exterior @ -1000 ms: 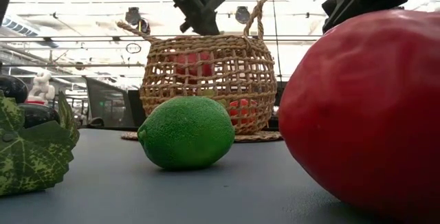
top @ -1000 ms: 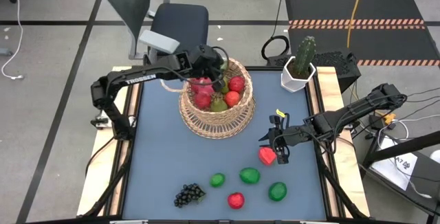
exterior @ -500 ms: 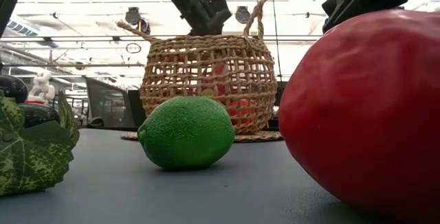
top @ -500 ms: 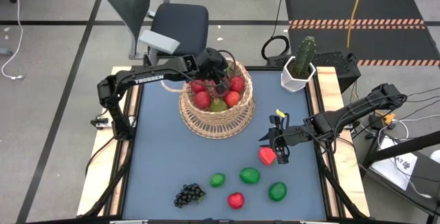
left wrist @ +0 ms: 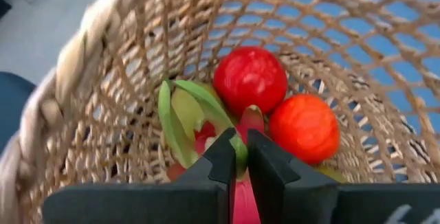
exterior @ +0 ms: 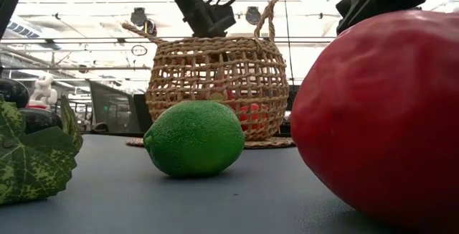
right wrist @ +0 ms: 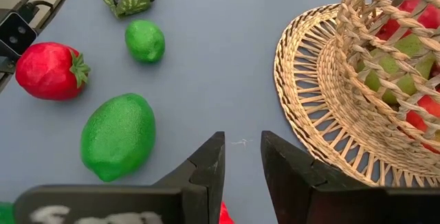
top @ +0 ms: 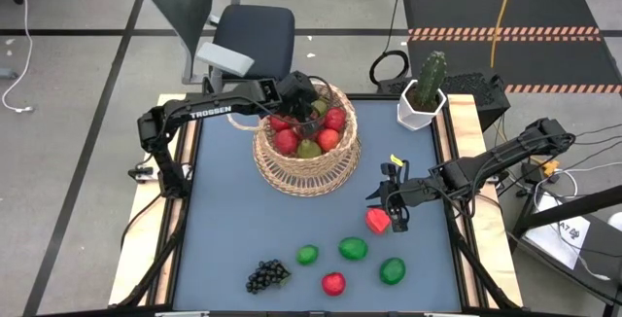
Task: Build produce basket
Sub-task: Put the dragon fruit into the basket, then put the tomato into the basket
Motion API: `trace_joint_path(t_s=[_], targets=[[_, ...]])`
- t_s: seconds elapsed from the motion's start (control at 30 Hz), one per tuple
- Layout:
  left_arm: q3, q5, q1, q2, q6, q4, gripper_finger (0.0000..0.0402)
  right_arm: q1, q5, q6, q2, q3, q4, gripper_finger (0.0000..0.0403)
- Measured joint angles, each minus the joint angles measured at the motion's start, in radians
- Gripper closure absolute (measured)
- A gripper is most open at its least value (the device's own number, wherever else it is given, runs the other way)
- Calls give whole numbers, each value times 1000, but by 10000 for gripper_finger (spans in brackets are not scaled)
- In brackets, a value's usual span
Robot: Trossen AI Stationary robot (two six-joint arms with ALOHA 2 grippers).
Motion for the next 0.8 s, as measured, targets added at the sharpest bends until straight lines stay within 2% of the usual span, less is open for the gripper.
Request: trace_joint_path(t_s=[0.13,0.23,0.4,0.57,0.67,0.8], targets=[[0,-5,-3,0,-3,-27,363,0,0,0,0,0,0,312],[0,-62,-14,0,-4,-36,340,0,0,0,0,0,0,312],[0,-235,-43,0,-5,-43,262,0,0,0,0,0,0,312],[0,-279,-49,-1,-4,-46,197,0,0,0,0,0,0,312],[0,-280,-54,-9,-1,-59,187,0,0,0,0,0,0,312],[0,-280,-56,-46,-19,-71,198,0,0,0,0,0,-1,312]])
